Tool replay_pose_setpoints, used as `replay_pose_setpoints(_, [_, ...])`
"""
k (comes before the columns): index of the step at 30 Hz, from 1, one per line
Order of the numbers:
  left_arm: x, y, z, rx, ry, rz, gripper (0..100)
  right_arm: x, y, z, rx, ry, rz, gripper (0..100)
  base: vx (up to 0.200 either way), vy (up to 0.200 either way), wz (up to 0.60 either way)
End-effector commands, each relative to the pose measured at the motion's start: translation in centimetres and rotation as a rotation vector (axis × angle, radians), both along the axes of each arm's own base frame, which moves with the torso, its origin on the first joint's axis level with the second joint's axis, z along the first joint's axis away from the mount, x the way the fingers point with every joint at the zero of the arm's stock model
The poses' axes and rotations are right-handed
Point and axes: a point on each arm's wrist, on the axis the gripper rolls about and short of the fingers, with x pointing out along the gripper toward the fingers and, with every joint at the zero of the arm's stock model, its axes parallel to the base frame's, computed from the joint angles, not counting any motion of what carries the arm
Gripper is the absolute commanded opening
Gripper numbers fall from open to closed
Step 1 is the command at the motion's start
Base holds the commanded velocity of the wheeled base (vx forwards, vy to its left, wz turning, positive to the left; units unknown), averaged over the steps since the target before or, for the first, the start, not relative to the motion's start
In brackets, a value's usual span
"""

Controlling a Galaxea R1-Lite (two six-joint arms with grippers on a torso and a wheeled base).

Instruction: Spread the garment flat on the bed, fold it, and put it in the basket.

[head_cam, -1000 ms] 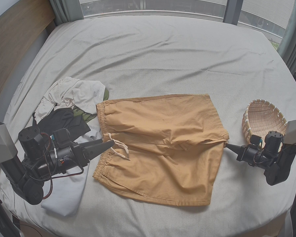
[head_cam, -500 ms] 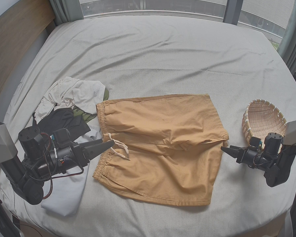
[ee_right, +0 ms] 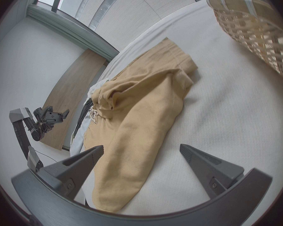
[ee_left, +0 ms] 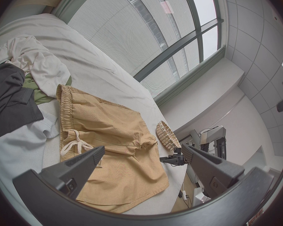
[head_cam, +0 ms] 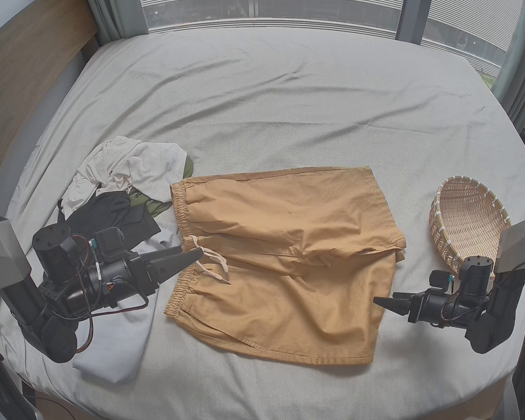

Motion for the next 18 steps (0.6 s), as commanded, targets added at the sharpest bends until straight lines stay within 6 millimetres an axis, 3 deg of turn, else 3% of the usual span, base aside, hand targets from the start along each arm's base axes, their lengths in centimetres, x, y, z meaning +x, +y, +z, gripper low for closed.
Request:
replay_pose_setpoints(1, [0.0,0.0,0.1,-0.001,-0.005,0.000,100,-0.4,0.2,-1.3,-0.006,0.055,0.007,100,0.000,0.000,0.00])
replay_pose_setpoints(6, [0.0,0.0,0.1,-0.002,-0.006,0.000,100,-0.2,0.5,-1.7,-0.009,0.056,0.015,100,0.000,0.000,0.00])
replay_pose_setpoints(7, [0.0,0.0,0.1,-0.002,-0.006,0.000,100,-0.2,0.5,-1.7,-0.009,0.056,0.015,0,0.000,0.000,0.00])
replay_pose_setpoints(15, [0.0,0.0,0.1,-0.002,-0.006,0.000,100,-0.4,0.6,-1.3,-0.002,0.048,0.022,0,0.000,0.000,0.00])
replay_pose_setpoints(18, [0.0,0.1,0.1,-0.002,-0.006,0.002,100,-0.6,0.3,-0.3,0.001,0.026,0.011,0,0.000,0.000,0.00])
